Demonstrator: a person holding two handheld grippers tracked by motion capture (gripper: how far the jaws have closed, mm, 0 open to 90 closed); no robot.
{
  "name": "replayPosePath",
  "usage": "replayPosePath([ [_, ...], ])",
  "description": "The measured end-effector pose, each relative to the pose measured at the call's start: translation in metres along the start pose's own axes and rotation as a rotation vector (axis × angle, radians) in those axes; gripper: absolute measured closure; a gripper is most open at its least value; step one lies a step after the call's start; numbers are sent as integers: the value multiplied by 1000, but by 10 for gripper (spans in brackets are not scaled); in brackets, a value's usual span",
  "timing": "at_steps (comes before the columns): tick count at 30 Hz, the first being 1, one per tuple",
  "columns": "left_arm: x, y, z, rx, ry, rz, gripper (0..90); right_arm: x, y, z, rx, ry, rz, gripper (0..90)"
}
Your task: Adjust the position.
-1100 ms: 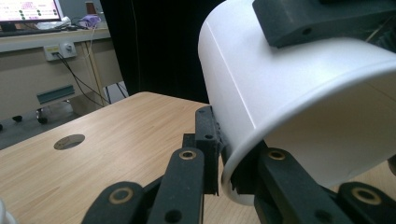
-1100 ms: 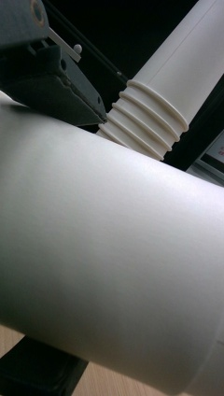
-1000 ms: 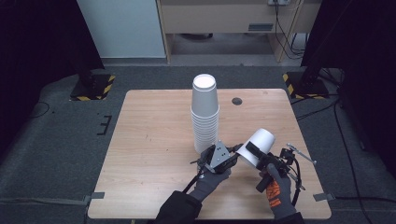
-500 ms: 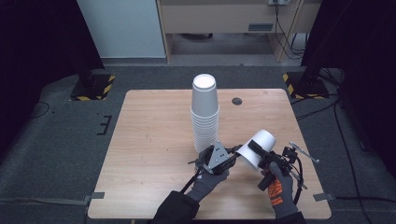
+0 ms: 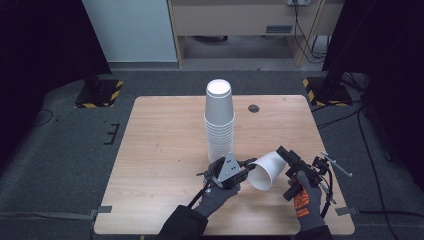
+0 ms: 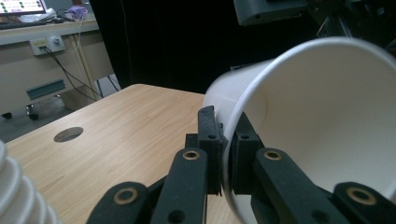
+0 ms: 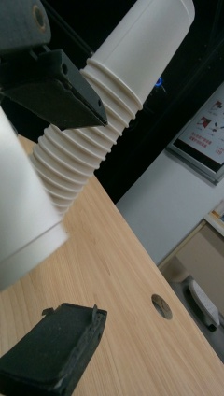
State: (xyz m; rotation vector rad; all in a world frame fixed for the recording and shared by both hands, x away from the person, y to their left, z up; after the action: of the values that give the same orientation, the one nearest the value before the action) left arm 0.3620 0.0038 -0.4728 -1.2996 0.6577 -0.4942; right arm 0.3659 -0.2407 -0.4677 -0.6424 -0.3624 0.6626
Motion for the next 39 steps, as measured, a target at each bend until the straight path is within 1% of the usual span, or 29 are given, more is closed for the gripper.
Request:
replayPosePath([
  [5, -7, -1, 3, -7, 2, 4, 855, -1, -1, -3, -30, 21, 3, 78],
  [8, -12, -3, 6, -8, 1, 5, 856, -2, -3, -4, -36, 31, 0, 80],
  [9, -13, -3, 7, -10, 1, 5, 856, -3, -4, -6, -47, 37, 0, 81],
  [10, -15, -4, 8, -16, -1, 4, 856, -3, -4, -6, -47, 40, 0, 81],
  [14, -21, -6, 13, -26, -5, 6, 856, -7, -7, -12, -70, 71, 7, 83],
  [16, -24, -7, 15, -31, -9, 3, 856, -8, -7, -14, -73, 81, 12, 83],
  [21, -33, -11, 22, -39, -18, 4, 856, -10, -7, -20, -110, 124, 35, 86],
  [25, -41, -13, 29, -46, -28, -1, 856, -11, -7, -25, -174, 182, 67, 87],
  [26, -43, -13, 31, -50, -29, -1, 856, -11, -7, -26, -183, 192, 76, 88],
  [29, -49, -14, 35, -52, -37, 0, 856, -11, -7, -29, -237, 235, 100, 92],
  [32, -55, -15, 41, -58, -47, -2, 856, -11, -6, -31, -256, 258, 120, 94],
  [33, -57, -15, 42, -61, -49, -2, 856, -11, -6, -32, -275, 268, 130, 94],
  [39, -66, -15, 50, -74, -58, -5, 856, -10, -4, -34, -352, 318, 178, 95],
])
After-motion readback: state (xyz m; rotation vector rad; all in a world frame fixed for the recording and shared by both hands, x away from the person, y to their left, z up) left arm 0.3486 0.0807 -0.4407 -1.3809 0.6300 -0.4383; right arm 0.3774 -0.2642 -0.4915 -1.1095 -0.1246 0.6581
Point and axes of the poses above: each handheld gripper's, and its own axes: x roughly forward along the jaws, y roughly out of its underside, z roughly to its left, the point moved 2 cm from there along x, roughly forward along the jaws, and after that the axes turned 15 degrees about -y, right-handed, at the moved point
